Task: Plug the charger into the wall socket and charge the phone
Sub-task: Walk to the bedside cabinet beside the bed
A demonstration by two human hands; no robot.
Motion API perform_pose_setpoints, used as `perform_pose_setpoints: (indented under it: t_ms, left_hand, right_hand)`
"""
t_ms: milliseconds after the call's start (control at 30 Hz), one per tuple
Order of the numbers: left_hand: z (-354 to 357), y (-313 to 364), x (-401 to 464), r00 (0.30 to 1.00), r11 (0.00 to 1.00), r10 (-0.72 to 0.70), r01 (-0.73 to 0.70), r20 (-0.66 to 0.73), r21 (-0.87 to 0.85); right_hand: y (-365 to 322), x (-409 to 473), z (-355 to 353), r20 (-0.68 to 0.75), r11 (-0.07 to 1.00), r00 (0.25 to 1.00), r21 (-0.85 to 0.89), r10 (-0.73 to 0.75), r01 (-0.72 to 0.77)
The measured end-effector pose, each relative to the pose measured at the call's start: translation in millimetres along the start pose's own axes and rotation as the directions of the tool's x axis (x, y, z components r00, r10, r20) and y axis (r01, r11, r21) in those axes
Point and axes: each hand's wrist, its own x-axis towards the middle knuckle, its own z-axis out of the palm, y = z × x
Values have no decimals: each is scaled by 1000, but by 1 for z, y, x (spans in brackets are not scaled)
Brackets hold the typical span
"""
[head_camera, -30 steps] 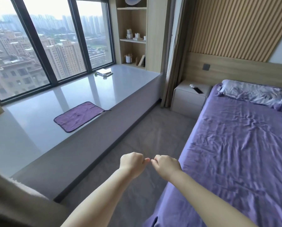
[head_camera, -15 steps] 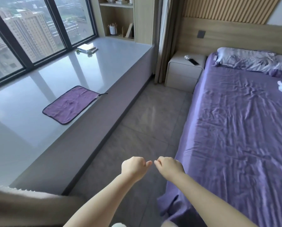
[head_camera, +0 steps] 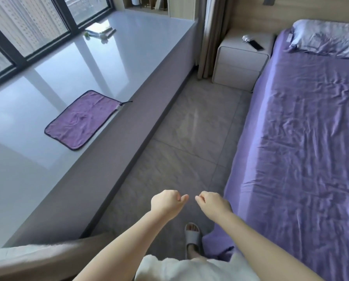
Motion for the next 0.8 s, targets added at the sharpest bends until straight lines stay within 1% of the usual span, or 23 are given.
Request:
perform_pose_setpoints:
  t_ms: [200,300,500,633,800]
  left_hand:
    - [-16,19,55,999,1000,-19,18,43,22]
    - [-23,28,78,997,999,-30,29,69,15]
    - [-49,41,133,995,1000,-19,16,93,26]
    - [-68,44,181,991,1000,-13,12,132,10]
    - [-106,39,254,982,998,38,-47,186,41]
  right_hand:
    - [0,53,-25,36,1000,999,21,10,-11]
    - [-2,76,-42,32,1000,999,9,-7,7]
    - [3,116,-76,14,999,1000,35,19,-19]
    - [7,154,-95,3,993,996,80,88,-88]
    - [-10,213,-124,-4,979,985,113,173,-171]
